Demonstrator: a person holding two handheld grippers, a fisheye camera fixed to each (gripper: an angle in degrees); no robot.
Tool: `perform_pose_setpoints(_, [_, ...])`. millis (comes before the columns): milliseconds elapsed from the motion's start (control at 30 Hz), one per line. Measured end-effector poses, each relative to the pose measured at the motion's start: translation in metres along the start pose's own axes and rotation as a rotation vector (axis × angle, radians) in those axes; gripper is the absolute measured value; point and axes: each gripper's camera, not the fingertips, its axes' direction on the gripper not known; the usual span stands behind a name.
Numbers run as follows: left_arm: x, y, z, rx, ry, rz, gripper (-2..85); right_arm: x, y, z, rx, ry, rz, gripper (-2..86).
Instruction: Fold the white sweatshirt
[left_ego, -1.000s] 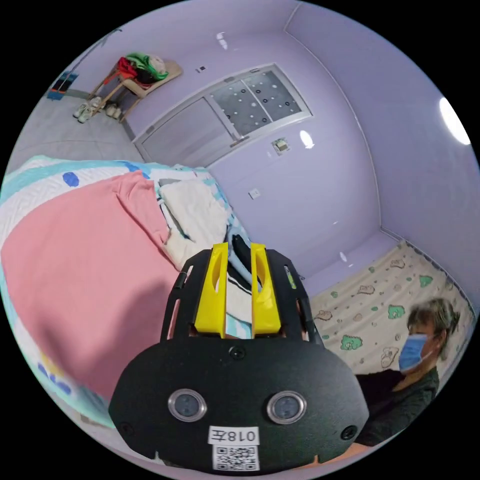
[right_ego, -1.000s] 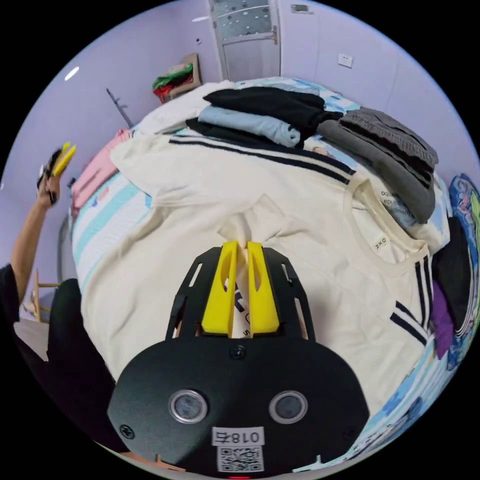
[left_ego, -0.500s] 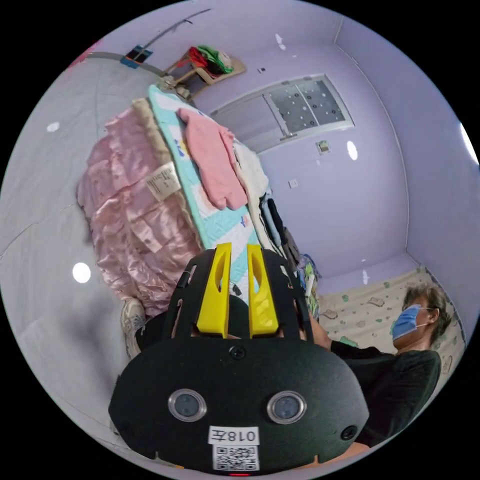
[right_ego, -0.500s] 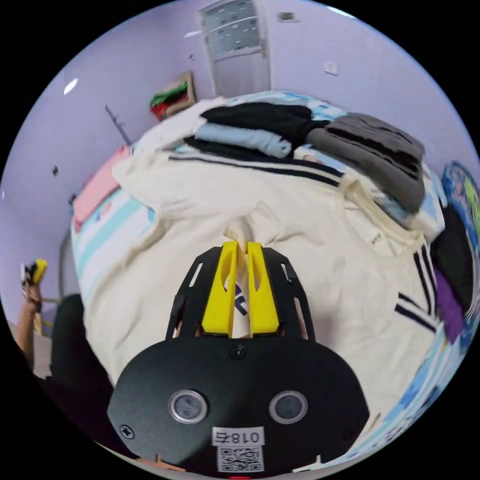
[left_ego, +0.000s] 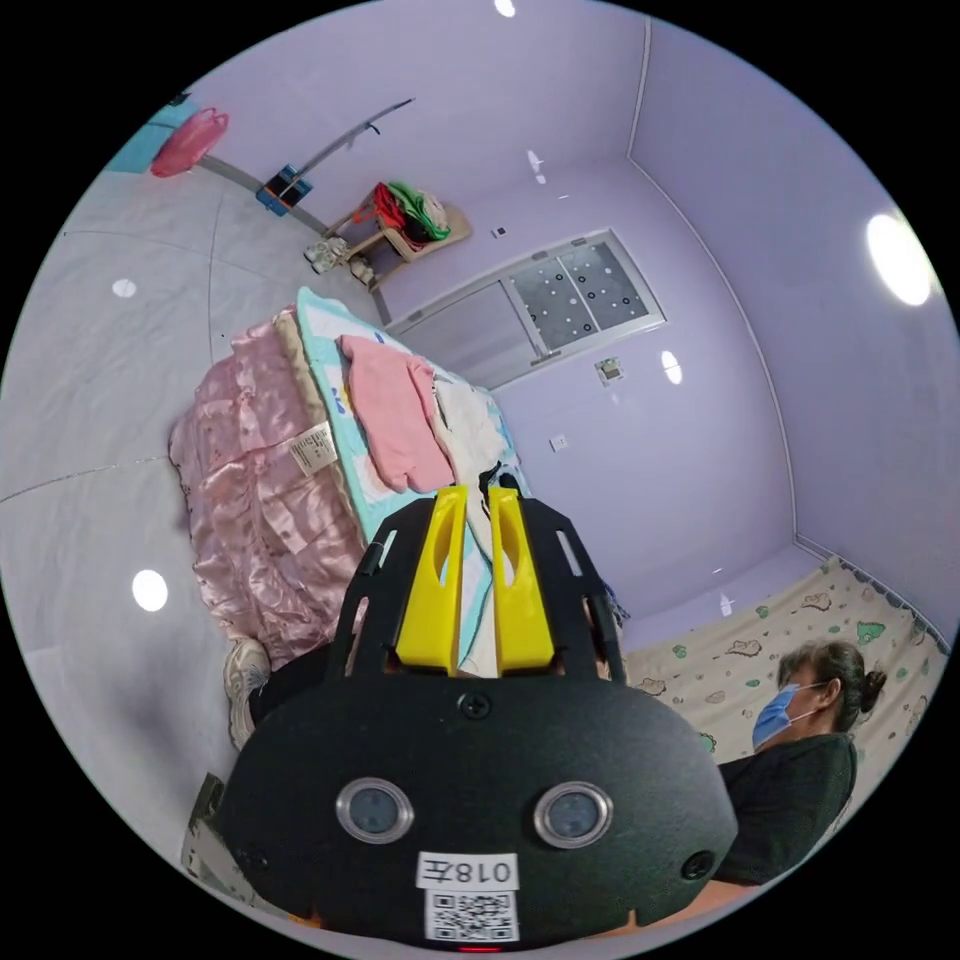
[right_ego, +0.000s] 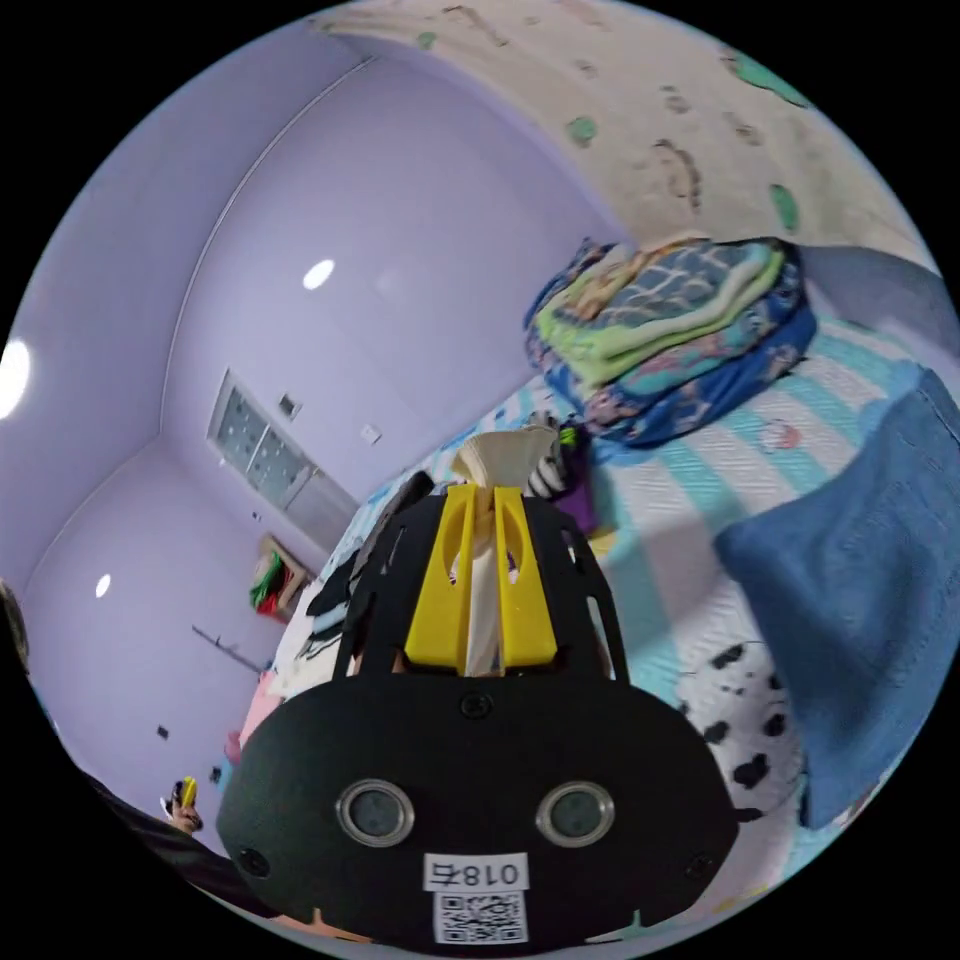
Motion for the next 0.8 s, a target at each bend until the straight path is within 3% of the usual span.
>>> perform_pose_setpoints(233, [0.105, 0.049, -0.018, 0.017, -0.151, -0.038, 3.9, 0.128, -0.015, -0.071, 0.04, 0.174, 0.158, 1.4])
perform_pose_setpoints(500, [0.251, 0.074, 0.013, 0.007, -0.158, 0.036, 4.0, 0.139, -0.033, -0.096, 0.037, 0.166, 0.074, 1.5])
perform_pose_setpoints(567, [0.306, 0.078, 0.054, -0.122, -0.122, 0.168, 4.8, 0.139, -0.035, -0.107, 0.042, 0.139, 0.084, 1.5])
perform_pose_setpoints(667, [0.427, 0.122, 0.173, -0.557, -0.108, 0.505, 7.1, 0.133, -0.036, -0.12, 0.039, 0.118, 0.082, 1.6])
perform_pose_setpoints(733, [0.518, 0.206, 0.277, -0.892, -0.032, 0.735, 8.8, 0.127, -0.038, -0.127, 0.038, 0.1, 0.073, 1.5])
perform_pose_setpoints(800, [0.577, 0.287, 0.343, -1.075, 0.044, 0.866, 9.5, 0.119, -0.039, -0.136, 0.044, 0.082, 0.065, 1.5])
